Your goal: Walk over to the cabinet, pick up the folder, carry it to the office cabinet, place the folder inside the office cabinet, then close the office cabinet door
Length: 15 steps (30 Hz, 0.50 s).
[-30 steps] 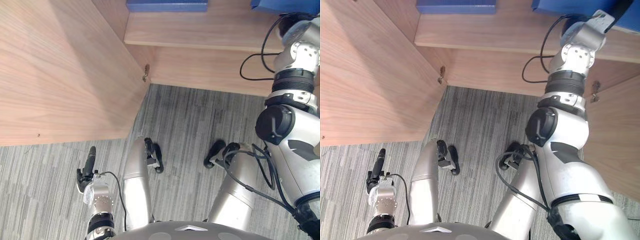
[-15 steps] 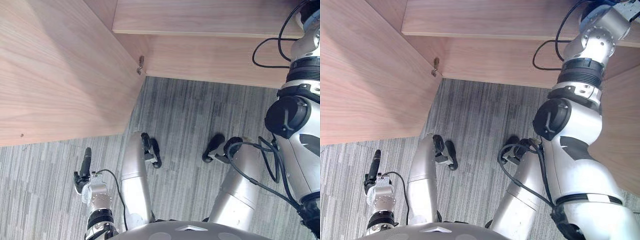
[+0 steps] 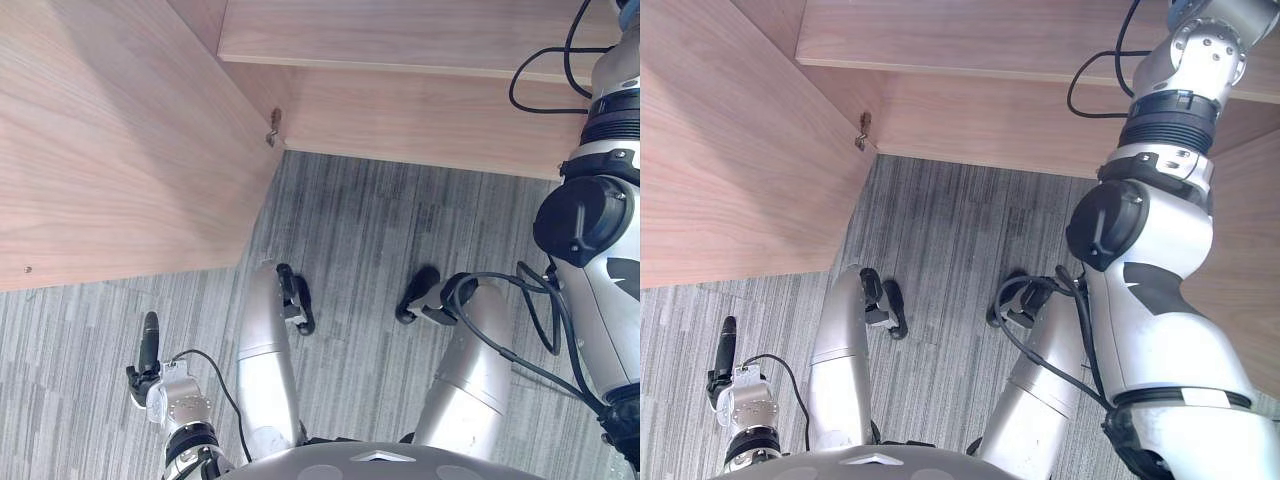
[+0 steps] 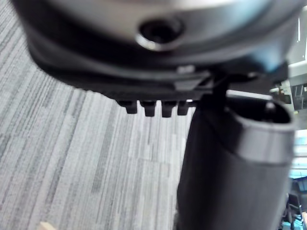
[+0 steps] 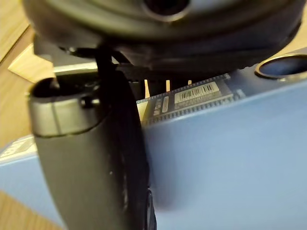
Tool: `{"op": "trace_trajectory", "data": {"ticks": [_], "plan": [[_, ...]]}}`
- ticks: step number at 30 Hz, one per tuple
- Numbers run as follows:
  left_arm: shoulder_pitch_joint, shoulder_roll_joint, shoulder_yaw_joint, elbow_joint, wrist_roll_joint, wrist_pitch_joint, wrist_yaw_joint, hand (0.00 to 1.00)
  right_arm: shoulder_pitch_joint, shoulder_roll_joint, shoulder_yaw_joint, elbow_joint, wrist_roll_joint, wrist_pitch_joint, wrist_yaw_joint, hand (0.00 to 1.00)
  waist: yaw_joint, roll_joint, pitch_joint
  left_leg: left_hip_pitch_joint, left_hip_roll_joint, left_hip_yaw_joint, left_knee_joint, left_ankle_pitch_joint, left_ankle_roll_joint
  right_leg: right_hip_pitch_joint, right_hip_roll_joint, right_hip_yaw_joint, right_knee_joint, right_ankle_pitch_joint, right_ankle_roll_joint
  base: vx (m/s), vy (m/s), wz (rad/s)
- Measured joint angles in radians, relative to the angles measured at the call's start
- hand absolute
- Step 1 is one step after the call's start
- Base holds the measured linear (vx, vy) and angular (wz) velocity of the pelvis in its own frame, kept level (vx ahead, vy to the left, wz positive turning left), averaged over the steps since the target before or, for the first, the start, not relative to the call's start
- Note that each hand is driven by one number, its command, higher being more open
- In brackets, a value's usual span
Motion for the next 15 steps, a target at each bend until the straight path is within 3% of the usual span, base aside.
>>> {"op": "trace_trajectory", "data": {"ticks": [5, 15], "plan": [[-0.017, 0.001, 0.038, 0.023, 0.031, 0.000, 0.000, 1.00, 0.001, 0.042, -0.035, 0.000, 0.011, -0.014, 0.010, 1.00, -0.012, -0.023, -0.003, 0.026, 0.000, 0.004, -0.028, 0.008, -0.013, 0.022, 0.005, -0.006, -0.016, -0.002, -0.002, 0.00, 0.000, 0.00], [-0.024, 0.002, 0.041, 0.036, 0.031, 0.000, -0.004, 1.00, 0.092, 0.096, -0.107, -0.005, 0.018, -0.056, 0.018, 1.00, -0.018, -0.027, -0.004, 0.053, 0.002, 0.001, -0.060, 0.012, -0.019, 0.061, 0.016, -0.028, -0.046, -0.004, -0.001, 0.03, 0.026, 0.00]]}}
